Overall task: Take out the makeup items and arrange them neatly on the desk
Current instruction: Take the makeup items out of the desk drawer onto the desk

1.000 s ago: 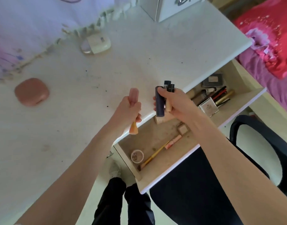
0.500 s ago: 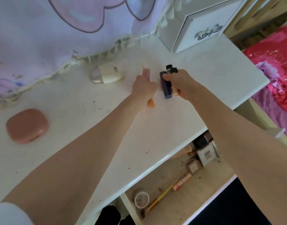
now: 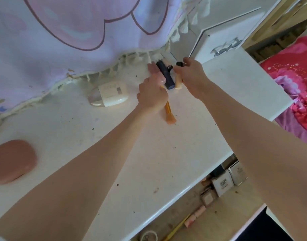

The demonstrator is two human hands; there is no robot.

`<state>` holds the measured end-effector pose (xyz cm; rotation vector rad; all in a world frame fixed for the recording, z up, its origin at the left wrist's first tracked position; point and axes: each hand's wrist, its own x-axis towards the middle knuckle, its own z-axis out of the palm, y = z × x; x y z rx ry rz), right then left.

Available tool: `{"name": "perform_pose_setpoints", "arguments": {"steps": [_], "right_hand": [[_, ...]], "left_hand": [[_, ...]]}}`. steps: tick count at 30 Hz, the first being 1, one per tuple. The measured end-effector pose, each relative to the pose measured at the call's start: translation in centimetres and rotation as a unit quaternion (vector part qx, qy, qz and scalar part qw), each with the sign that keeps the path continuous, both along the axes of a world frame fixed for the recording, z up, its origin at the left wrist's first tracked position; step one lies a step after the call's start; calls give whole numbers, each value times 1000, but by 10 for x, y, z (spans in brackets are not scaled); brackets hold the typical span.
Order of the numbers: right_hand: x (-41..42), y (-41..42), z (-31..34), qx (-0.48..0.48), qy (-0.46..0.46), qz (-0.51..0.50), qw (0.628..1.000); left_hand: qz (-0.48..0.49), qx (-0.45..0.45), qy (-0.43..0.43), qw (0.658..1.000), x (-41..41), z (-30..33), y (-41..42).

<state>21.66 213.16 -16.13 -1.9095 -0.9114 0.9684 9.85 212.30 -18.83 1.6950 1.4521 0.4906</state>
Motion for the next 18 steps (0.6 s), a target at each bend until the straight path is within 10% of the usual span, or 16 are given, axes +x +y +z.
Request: {"name": "perform_pose_setpoints", "arguments": {"steps": [9, 18], "right_hand": [[-1, -38, -26, -15, -147, 70, 987], [-13, -154, -46, -65, -389, 214, 894]], "left_hand": [[-80, 101, 129, 983, -15, -19, -18], [-138, 148, 174, 964, -60, -24, -112]]}}
